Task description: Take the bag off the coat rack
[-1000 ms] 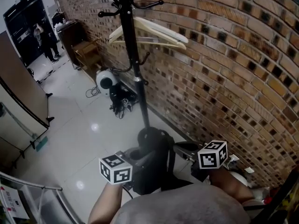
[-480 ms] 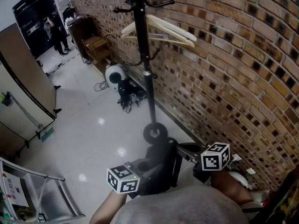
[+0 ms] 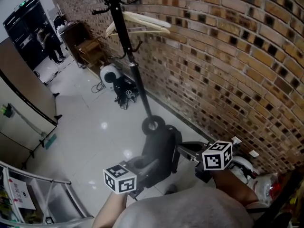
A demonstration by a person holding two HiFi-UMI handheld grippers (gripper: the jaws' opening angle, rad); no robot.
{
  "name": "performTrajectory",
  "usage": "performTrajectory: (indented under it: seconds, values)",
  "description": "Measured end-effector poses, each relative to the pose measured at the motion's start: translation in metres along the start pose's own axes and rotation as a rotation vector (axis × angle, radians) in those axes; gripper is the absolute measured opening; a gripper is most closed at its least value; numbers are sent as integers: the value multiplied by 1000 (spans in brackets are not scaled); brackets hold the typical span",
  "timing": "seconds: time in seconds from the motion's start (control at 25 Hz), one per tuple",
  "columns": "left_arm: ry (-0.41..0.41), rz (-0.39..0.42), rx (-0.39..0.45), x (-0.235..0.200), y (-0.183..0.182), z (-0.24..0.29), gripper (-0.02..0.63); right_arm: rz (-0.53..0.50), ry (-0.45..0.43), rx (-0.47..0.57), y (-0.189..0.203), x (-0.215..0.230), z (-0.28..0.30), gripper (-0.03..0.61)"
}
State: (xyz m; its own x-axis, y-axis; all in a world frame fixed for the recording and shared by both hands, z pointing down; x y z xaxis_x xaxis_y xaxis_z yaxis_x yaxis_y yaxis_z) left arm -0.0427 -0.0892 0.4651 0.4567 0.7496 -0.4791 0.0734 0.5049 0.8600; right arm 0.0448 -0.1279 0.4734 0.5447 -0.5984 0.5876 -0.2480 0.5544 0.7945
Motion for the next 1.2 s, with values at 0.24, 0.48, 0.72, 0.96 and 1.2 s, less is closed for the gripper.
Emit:
performTrajectory:
  seconds: [0.24,0.48,0.72,0.96,1.2]
  values:
    - [-48,32,46,57,-5,-19,17,-51,-15,10,5,-46,-52,-2]
    - [-83,-19,79,111,25,-33,17,-78,-64,24,18,-84,-91,-2]
    - [-74,-19,105,161,59,-44,17,-104,-102,19,42,-112,-123,-2]
    - [-66,1,152,186,64,-50,17,-133,-93,15,56,-126,-149,-2]
    - [-54,18,160,194,72,-40,17,-142,-65,29,68,-120,-168,-2]
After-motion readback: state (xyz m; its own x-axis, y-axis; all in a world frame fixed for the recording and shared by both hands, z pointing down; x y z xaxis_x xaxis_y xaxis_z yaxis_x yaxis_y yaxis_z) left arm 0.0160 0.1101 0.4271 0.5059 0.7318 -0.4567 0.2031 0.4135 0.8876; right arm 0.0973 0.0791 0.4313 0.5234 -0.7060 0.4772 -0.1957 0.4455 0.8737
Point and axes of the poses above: the fingertips, and each gripper's own axes: z forward along the fingers, x to its right, y out of its underside, the point moved 1 cm from there along -z, backward along the fingers, and after that the axes turned 10 degrees about x, right-handed, at the moved point
